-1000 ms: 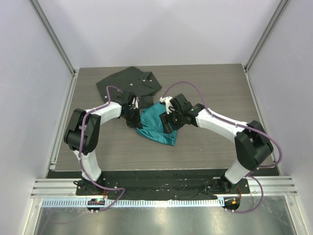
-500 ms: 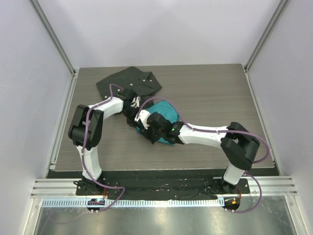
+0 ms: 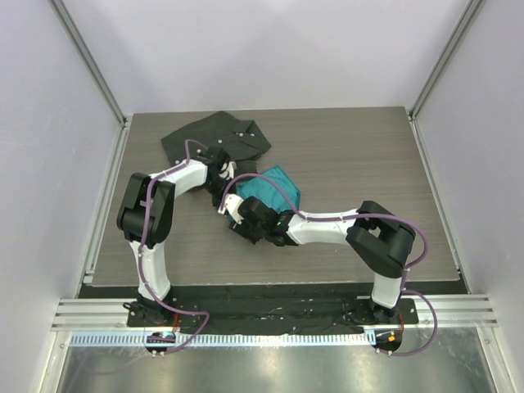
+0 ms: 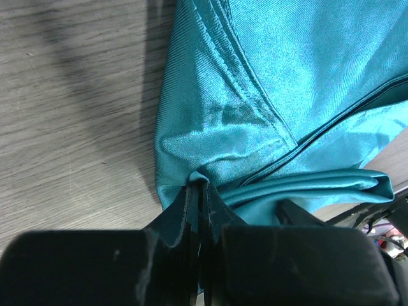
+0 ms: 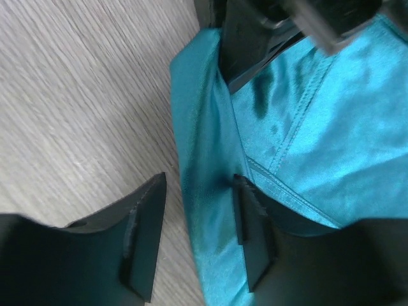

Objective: Fold the napkin, place the utensils inside, and roll it up
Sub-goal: Roll the napkin with the utensil

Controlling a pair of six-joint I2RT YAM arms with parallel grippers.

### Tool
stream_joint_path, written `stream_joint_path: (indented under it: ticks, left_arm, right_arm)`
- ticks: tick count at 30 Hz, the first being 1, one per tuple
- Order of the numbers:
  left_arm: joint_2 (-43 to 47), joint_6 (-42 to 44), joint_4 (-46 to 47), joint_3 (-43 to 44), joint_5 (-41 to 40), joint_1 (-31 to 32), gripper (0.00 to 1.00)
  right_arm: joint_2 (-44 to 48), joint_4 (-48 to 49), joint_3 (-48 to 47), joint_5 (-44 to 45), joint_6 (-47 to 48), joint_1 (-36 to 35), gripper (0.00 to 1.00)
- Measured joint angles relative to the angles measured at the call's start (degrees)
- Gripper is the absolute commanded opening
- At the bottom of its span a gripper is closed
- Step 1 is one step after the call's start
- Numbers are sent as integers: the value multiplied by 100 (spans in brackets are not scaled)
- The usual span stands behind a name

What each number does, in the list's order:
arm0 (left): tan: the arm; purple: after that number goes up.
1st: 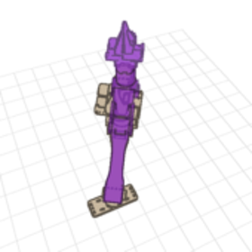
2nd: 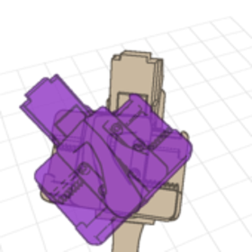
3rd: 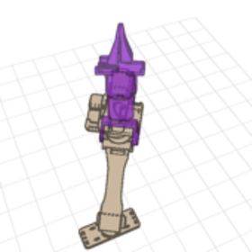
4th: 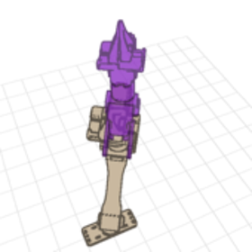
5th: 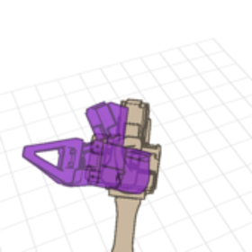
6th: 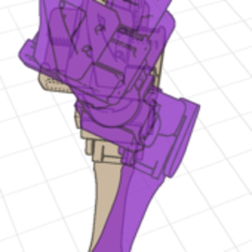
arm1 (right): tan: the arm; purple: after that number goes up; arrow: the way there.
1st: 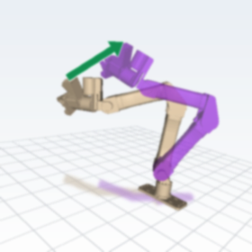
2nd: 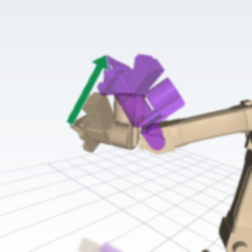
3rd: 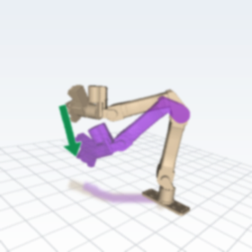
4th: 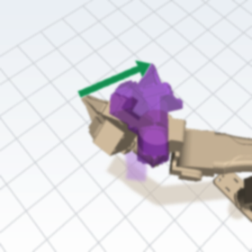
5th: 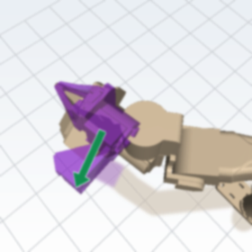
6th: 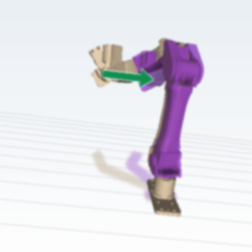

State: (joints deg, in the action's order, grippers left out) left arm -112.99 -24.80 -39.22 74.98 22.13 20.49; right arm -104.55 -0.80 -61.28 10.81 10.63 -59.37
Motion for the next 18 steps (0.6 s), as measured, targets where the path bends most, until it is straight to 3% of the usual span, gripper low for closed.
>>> stream_joint_path:
  ticks: [3, 14, 18]
  left_arm:
    - [-20, 2, -33, 28, 2, -4, 0]
    - [-26, 52, -48, 42, 68, -2, 0]
    - [-31, 103, -44, 42, 105, 0, 0]
  right_arm:
    - [-175, 31, 0, 24, 42, 2, 43]
    - [-297, 142, 0, 238, 125, 24, 36]
    - [-319, 142, -13, 280, 122, 26, 41]
